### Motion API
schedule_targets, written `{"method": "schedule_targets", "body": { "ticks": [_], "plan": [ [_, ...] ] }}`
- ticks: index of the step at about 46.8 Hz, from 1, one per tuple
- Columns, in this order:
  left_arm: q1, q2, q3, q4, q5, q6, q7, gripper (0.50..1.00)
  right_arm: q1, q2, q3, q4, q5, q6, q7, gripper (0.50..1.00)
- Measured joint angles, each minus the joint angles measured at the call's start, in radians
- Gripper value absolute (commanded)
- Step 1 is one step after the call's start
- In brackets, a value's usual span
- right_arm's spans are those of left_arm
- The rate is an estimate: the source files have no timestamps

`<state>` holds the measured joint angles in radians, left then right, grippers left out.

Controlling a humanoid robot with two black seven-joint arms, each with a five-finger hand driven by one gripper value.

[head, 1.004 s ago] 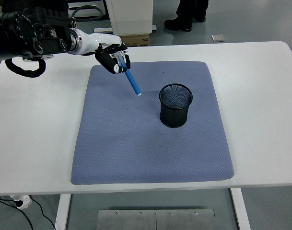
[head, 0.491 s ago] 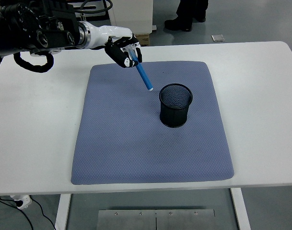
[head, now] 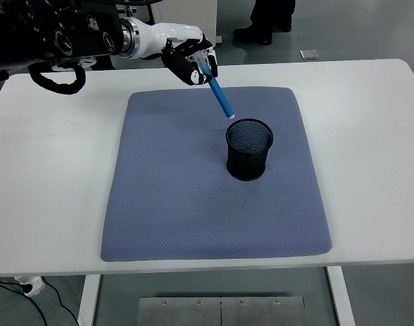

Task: Left hand places marker in pen holder

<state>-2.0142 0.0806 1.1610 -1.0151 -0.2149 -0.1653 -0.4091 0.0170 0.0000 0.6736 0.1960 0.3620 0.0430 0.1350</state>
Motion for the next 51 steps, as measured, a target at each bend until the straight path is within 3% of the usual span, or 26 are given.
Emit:
{"method": "schedule_targets", "body": {
  "ticks": [13, 29, 51],
  "plan": [
    [0.001, -0.014, -0.034, -0.001, 0.004, -0.011, 0.007, 0.500, 0.000, 0.000, 0.000, -0.001, 0.000, 0.000, 0.000, 1.000],
    [0.012, -0.079, -0.037, 0.000, 0.004, 0.000, 0.013, 0.500, 0.000, 0.000, 0.000, -0.001, 0.000, 0.001, 0.000, 1.000],
    [0.015, -0.081, -0.027, 0.000, 0.003, 0.003, 0.027, 0.500, 0.000, 0.000, 0.000, 0.000, 0.000, 0.000, 0.000, 1.000]
  ]
}}
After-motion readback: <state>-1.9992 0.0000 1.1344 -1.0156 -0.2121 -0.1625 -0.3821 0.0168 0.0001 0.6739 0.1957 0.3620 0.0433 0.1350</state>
